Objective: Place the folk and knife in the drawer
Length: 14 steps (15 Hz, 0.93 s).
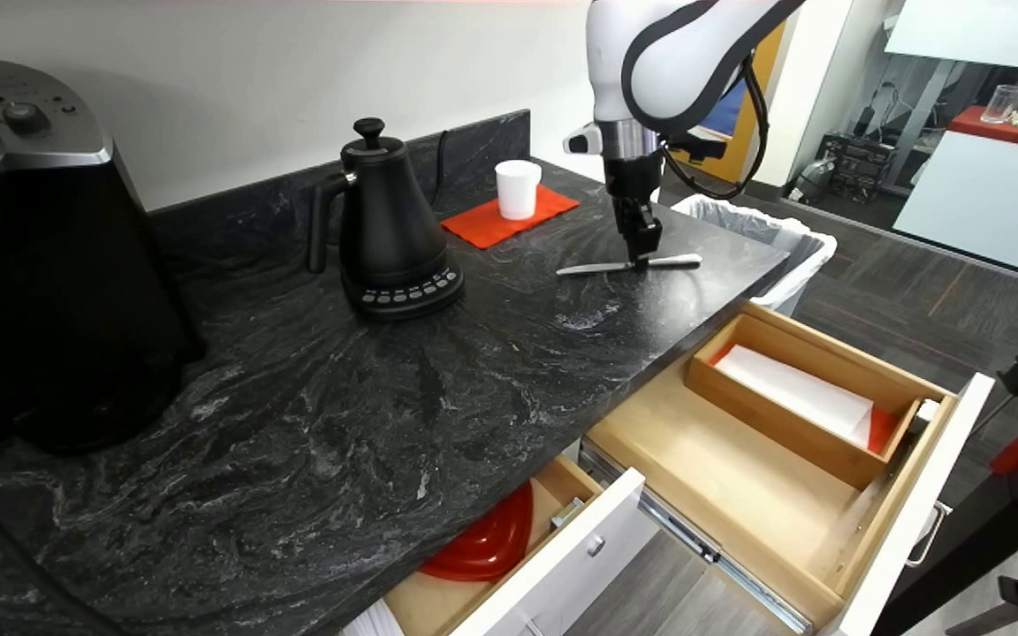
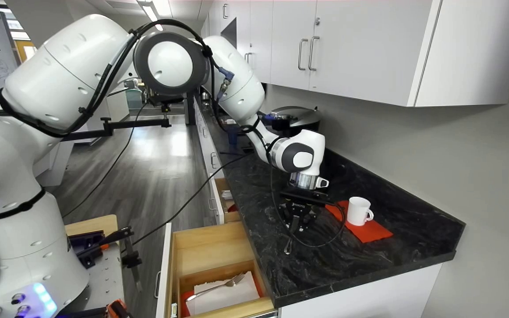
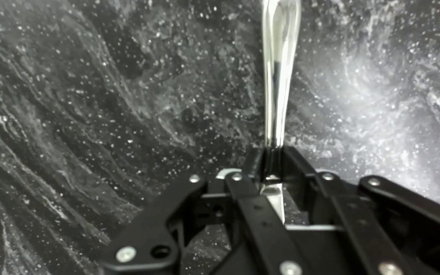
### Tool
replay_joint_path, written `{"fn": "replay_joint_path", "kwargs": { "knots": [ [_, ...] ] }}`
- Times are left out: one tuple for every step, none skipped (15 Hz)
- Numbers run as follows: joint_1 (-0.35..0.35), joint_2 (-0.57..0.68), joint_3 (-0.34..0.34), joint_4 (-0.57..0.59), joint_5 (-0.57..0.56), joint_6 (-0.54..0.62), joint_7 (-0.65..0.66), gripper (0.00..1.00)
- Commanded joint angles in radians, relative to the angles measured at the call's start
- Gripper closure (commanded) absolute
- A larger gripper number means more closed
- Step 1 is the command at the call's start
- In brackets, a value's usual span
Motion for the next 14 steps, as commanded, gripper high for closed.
{"fn": "replay_joint_path", "kwargs": {
  "knots": [
    [0.001,-0.021,-0.005,-0.036,0.017,0.004,0.019,0.94],
    [0.002,-0.022,-0.006,-0.037,0.017,0.004,0.024,0.96],
    [0.002,-0.024,-0.006,-0.038,0.019,0.003,0.028,0.93],
    [0.002,-0.028,-0.007,-0.043,0.019,0.006,0.034,0.93],
    [0.003,-0.035,-0.007,-0.047,0.020,0.005,0.039,0.94],
    [0.002,-0.047,-0.006,-0.059,0.023,0.008,0.046,0.93],
    [0.000,-0.059,-0.002,-0.069,0.029,0.006,0.051,0.94],
    [0.000,-0.085,0.001,-0.098,0.033,0.022,0.061,0.94],
    [-0.002,-0.110,0.005,-0.126,0.040,0.040,0.070,0.94],
    [0.000,-0.136,0.004,-0.154,0.045,0.057,0.086,0.94],
    [0.002,-0.156,0.003,-0.175,0.049,0.064,0.099,0.94],
    [0.007,-0.178,-0.001,-0.194,0.050,0.070,0.118,0.93],
    [0.013,-0.203,-0.007,-0.218,0.047,0.077,0.142,0.93],
    [0.018,-0.240,-0.010,-0.259,0.043,0.090,0.165,0.94]
  ]
}}
